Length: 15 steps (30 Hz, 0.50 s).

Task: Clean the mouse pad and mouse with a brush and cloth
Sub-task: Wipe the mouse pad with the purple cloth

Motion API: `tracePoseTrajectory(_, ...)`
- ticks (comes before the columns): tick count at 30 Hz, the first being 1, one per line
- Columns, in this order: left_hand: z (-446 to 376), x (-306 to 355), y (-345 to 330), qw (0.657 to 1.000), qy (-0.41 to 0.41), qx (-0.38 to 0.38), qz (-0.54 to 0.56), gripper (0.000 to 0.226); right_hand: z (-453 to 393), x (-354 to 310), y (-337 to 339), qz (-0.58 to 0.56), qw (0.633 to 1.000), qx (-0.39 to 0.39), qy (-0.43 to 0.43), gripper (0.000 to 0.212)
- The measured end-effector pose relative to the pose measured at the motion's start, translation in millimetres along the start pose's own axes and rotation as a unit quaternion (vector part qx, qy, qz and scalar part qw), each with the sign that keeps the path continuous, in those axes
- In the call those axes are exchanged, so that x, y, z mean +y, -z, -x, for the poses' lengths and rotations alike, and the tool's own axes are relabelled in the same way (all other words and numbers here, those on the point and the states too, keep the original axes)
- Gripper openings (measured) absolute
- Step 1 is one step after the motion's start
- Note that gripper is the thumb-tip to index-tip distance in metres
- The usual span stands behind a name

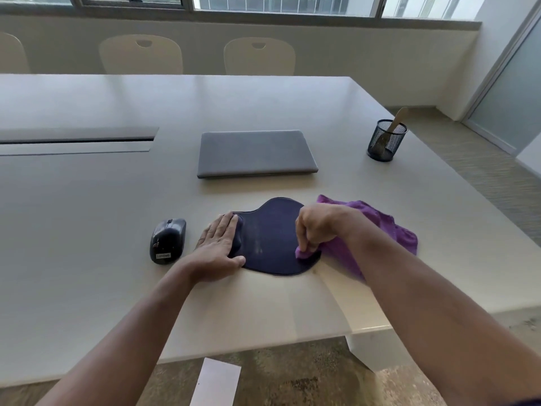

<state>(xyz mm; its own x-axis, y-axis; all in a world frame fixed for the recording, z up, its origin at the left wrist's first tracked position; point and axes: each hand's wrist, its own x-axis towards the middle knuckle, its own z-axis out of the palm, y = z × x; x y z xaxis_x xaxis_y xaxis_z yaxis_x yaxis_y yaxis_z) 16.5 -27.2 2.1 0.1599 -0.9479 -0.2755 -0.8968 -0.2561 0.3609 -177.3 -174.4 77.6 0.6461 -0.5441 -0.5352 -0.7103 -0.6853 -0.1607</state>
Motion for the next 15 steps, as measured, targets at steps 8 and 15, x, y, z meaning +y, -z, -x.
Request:
tracePoseTrajectory(8,-0.2,0.2,-0.7,1.000,0.000,0.003,-0.001,0.092,-25.9,21.8,-0.8,-0.081,0.969,0.226,-0.055,0.018)
tracePoseTrajectory(15,1.8,2.0,0.6,1.000,-0.001,0.005,-0.002,0.092,-30.3,19.7,2.3,-0.091,0.982,0.157,-0.049,0.012)
